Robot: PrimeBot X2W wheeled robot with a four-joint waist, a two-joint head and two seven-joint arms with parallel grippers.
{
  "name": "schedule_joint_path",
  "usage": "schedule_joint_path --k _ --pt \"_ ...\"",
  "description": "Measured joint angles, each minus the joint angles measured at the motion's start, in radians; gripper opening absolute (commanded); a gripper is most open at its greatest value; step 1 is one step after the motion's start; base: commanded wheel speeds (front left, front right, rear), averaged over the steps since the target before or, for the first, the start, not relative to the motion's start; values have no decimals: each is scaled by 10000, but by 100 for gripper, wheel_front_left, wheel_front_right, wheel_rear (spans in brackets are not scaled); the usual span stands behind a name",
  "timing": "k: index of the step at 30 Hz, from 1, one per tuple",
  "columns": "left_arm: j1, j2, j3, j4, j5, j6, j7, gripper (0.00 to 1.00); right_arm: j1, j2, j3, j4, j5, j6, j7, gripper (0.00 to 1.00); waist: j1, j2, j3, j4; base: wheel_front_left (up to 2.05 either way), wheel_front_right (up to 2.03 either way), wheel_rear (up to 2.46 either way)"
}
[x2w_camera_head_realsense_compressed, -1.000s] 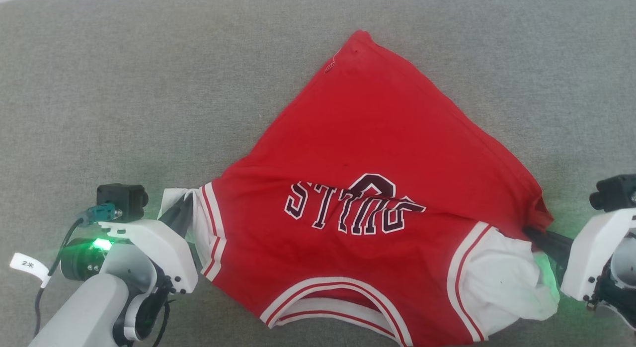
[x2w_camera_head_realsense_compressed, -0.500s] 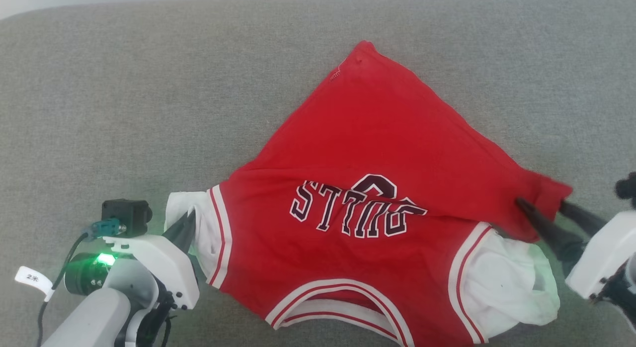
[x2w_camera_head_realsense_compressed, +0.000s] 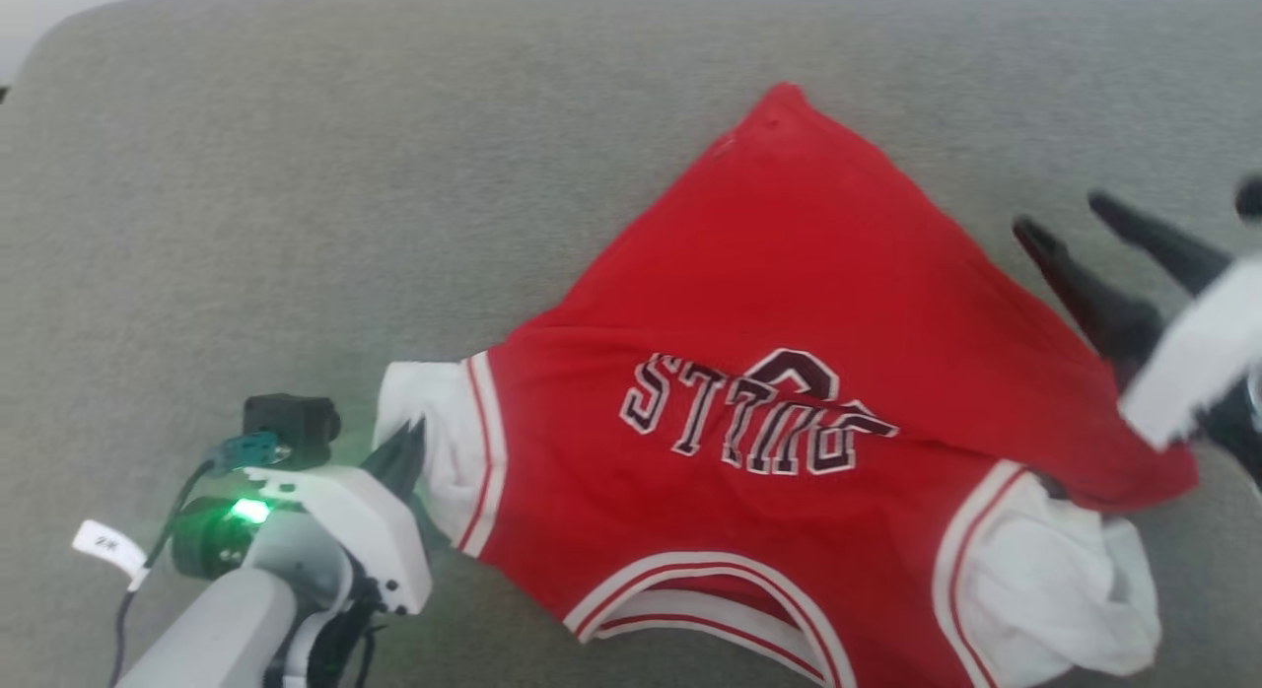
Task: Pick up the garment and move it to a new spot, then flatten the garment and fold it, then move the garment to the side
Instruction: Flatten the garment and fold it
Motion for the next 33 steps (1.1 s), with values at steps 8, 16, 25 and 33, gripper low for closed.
schedule_joint_path --k 8,16,25,33 --pt "-645 -656 -445 430 146 -341 -17 0 -3259 -581 2061 2771 451 0 215 100 0 0 241 929 0 0 0" --pt "-1363 -1549 -940 1206 222 -846 -226 0 -5682 -1055 3967 5850 1007 2 1028 100 0 0 569 2143 0 0 0" --pt "-1971 -2420 -1354 2119 242 -1446 -573 0 -7034 -1444 5666 8272 1336 2 2357 100 0 0 1067 3413 0 0 0" --pt "-2359 -2815 -1438 2851 232 -1774 -882 0 -7669 -1559 6575 9219 1820 12 3356 9 0 1 1398 3886 0 0 0"
